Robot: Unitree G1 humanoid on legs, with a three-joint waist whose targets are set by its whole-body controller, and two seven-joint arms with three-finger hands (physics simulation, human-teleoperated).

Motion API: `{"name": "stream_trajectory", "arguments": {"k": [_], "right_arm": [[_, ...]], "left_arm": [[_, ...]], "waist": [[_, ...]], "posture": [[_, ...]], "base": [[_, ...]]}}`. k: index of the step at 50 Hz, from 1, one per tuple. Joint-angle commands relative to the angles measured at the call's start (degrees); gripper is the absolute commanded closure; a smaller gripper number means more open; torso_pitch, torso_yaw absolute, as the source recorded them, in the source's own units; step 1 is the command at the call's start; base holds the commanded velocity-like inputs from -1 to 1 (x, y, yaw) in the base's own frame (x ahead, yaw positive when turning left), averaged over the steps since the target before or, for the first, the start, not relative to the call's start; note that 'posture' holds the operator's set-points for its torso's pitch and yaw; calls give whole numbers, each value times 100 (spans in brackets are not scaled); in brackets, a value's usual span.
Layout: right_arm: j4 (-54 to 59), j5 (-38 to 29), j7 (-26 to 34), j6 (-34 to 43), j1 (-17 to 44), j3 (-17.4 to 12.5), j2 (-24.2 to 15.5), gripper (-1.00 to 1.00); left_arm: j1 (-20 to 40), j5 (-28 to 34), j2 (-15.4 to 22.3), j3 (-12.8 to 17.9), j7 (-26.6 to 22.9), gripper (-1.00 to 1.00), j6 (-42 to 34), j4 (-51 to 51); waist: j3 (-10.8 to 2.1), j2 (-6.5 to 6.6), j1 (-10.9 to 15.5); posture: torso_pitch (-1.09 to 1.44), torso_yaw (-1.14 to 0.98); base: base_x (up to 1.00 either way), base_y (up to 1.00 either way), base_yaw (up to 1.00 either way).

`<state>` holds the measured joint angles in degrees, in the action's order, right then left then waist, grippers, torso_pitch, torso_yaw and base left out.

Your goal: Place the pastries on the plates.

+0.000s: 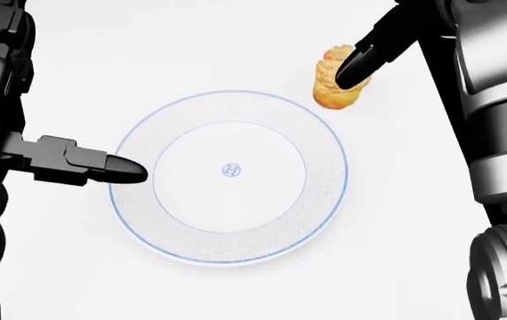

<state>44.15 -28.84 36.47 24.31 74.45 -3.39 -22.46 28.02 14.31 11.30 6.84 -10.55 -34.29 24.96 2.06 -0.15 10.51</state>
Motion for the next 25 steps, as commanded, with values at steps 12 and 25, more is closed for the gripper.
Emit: {"name": "stream_trajectory", "arguments": {"k": [12, 25], "right_arm": [[738, 344, -1068, -316, 432, -238, 162, -100], [1327, 669, -1630, -527, 410, -107, 236, -100]], "left_arm": [[250, 14, 76, 62, 24, -100, 87, 173], [113, -2, 90, 104, 18, -100, 71, 307]], "waist": [[-204, 41, -43], [-226, 25, -47]], "posture": [[0, 18], [0, 18]], "base": [[0, 0, 0], [0, 0, 0]]}}
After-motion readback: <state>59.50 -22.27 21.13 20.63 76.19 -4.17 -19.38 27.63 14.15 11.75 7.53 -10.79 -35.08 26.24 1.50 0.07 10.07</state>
